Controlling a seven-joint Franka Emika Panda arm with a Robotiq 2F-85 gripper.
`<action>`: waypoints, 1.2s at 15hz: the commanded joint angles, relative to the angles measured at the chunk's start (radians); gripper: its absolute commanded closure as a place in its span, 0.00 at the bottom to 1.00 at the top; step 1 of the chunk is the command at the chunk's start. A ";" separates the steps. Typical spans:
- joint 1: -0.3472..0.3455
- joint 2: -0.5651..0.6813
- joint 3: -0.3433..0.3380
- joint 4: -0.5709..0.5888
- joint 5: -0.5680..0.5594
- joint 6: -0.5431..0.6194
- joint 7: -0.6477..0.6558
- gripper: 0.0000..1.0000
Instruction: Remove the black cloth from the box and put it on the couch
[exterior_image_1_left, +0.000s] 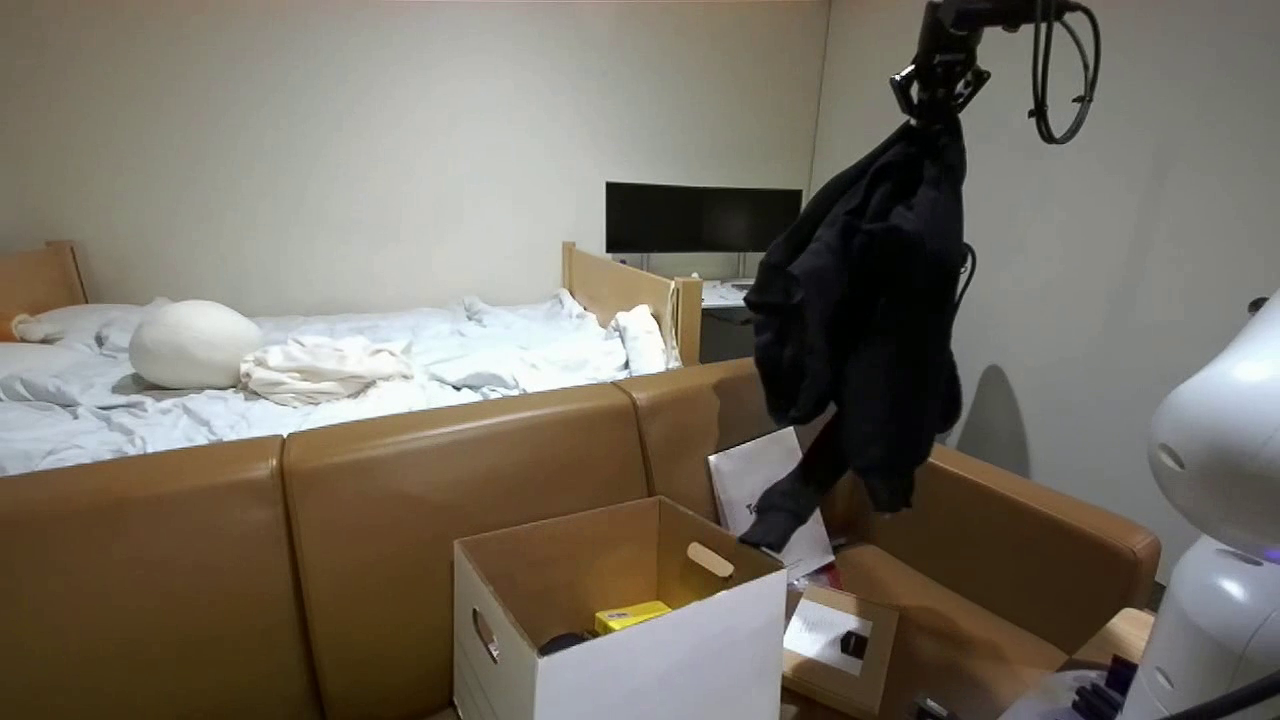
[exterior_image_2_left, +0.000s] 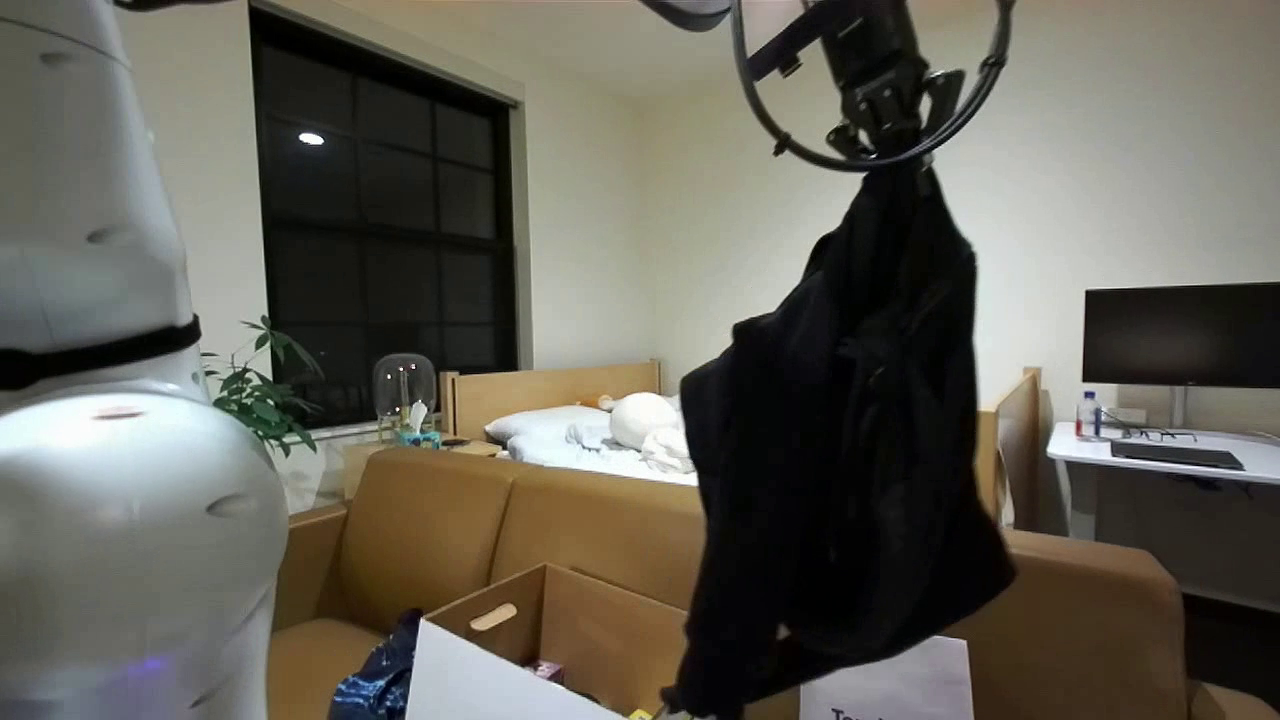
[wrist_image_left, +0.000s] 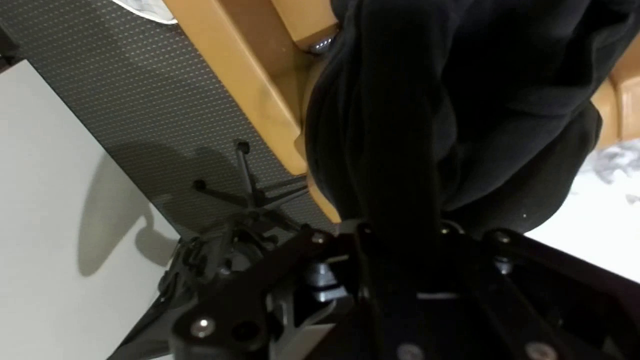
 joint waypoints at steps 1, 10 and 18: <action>-0.067 0.144 -0.060 0.184 0.072 0.047 0.040 0.96; -0.065 0.295 0.004 0.003 0.187 0.262 0.245 0.96; -0.065 0.356 0.005 -0.261 0.246 0.310 0.415 0.77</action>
